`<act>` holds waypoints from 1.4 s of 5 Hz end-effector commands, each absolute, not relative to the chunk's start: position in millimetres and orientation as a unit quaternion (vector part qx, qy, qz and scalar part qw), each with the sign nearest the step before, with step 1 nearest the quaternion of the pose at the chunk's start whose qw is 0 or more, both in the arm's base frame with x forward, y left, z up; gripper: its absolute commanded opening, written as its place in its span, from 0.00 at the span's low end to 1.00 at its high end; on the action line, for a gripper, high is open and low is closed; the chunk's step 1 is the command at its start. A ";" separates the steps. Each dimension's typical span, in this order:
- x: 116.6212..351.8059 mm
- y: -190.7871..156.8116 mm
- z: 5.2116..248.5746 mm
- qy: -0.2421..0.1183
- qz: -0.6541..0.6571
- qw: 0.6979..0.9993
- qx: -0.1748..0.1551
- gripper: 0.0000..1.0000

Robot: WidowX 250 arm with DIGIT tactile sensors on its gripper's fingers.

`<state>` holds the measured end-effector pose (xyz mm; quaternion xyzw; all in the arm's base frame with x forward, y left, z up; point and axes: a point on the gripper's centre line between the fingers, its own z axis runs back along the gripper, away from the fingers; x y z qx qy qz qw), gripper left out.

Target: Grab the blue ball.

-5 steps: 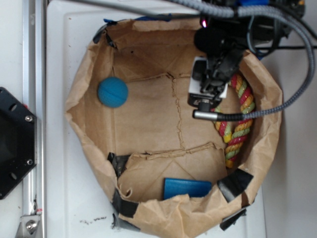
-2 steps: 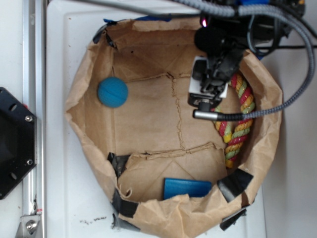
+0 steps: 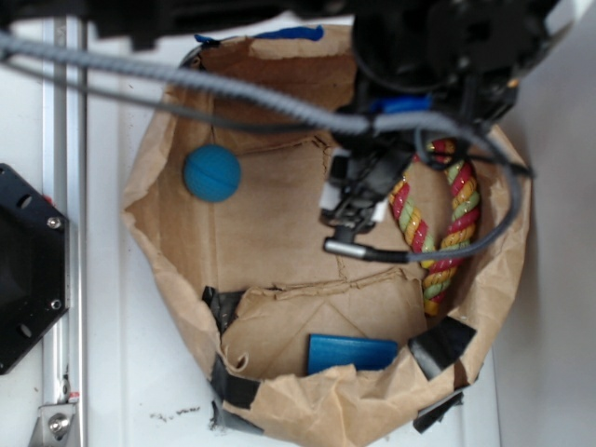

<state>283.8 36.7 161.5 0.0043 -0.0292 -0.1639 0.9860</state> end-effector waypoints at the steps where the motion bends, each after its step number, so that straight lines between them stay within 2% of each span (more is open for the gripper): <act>1: 251.6 20.2 151.9 -0.015 -0.220 0.975 0.037 1.00; 3: 255.4 22.0 135.9 0.011 -0.206 0.977 0.048 1.00; 5: 243.4 39.0 123.0 0.025 -0.210 0.976 0.047 1.00; 6: 233.3 43.4 117.4 0.038 -0.168 0.984 0.035 1.00; 7: 231.9 42.0 105.0 0.004 -0.126 0.992 0.009 1.00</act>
